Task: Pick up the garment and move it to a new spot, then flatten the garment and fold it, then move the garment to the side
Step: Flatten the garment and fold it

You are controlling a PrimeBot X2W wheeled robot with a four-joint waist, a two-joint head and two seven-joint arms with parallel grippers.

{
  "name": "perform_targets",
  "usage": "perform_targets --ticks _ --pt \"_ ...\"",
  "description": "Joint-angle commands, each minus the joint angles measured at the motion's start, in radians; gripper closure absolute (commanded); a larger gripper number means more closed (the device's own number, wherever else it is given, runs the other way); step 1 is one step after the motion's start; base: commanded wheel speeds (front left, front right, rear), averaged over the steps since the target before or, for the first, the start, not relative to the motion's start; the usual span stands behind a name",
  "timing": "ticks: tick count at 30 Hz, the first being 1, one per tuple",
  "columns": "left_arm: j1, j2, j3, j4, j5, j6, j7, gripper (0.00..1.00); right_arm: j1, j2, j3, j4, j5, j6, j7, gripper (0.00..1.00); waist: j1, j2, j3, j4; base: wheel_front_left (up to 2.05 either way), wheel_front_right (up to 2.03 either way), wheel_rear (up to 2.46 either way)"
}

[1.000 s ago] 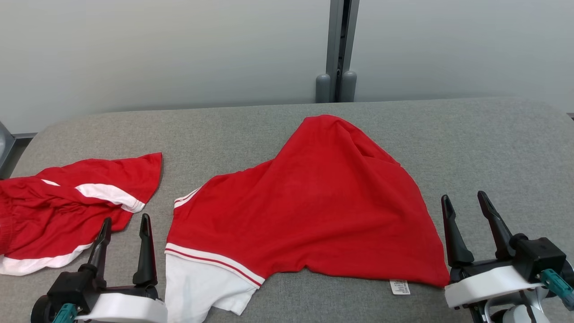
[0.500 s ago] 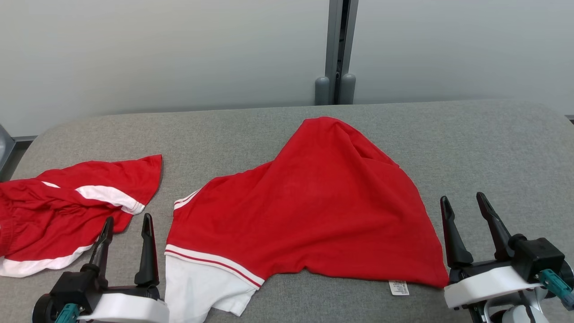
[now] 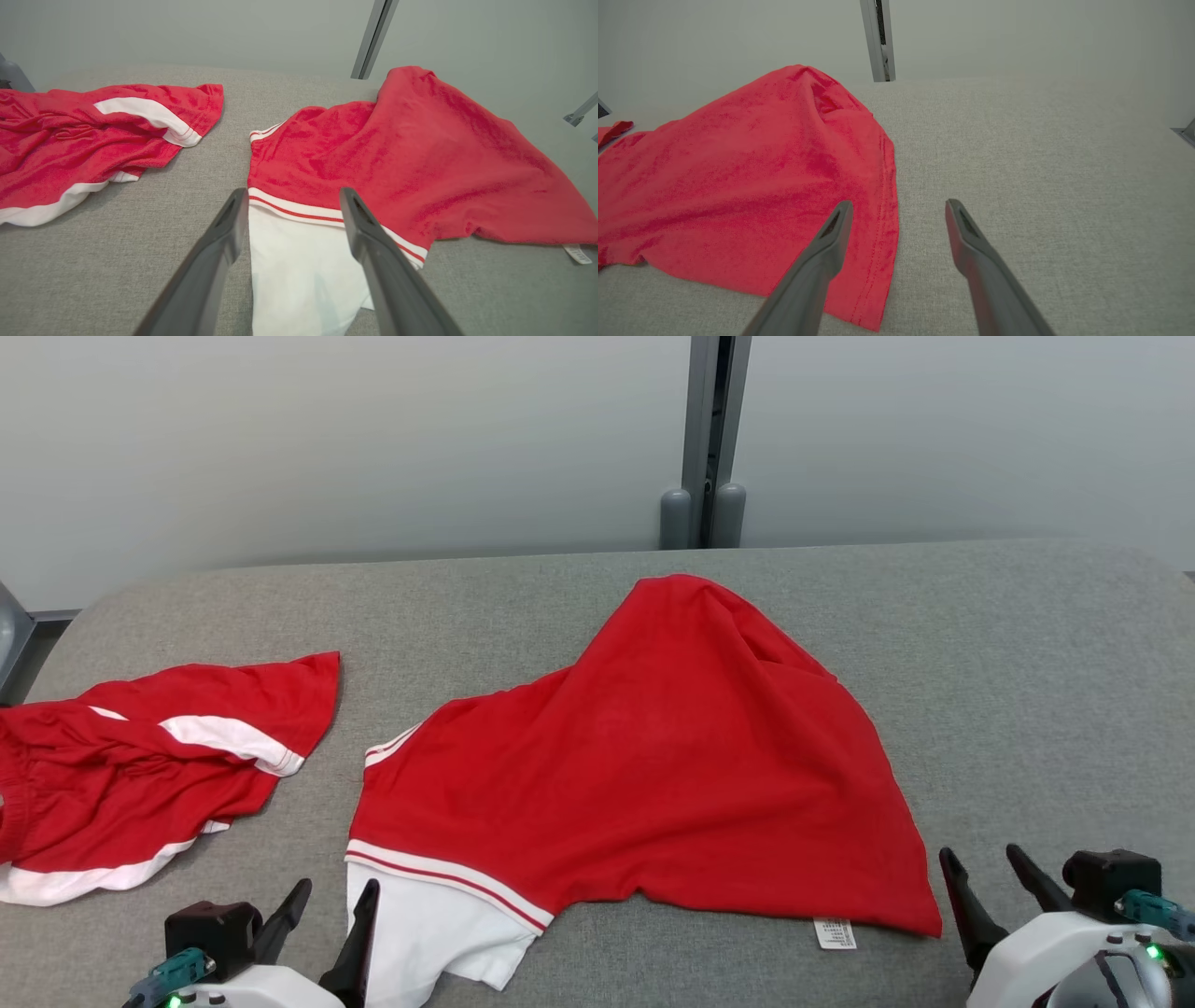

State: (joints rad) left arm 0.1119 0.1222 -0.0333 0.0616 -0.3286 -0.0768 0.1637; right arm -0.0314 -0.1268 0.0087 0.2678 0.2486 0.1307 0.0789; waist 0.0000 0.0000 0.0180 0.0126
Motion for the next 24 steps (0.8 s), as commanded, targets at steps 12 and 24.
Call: perform_targets --ticks 12,24 --pt "0.061 0.04 -0.031 -0.095 -0.069 -0.015 0.199 0.0 -0.006 0.004 0.023 0.092 0.081 0.0 0.165 0.0 0.0 0.0 0.025 0.021 0.0 0.0 0.0" --pt "0.034 0.059 -0.068 0.03 -0.092 -0.024 0.257 0.0 -0.048 0.011 0.055 0.128 0.091 0.0 0.154 0.0 0.0 0.0 0.057 0.021 0.0 0.0 0.0"
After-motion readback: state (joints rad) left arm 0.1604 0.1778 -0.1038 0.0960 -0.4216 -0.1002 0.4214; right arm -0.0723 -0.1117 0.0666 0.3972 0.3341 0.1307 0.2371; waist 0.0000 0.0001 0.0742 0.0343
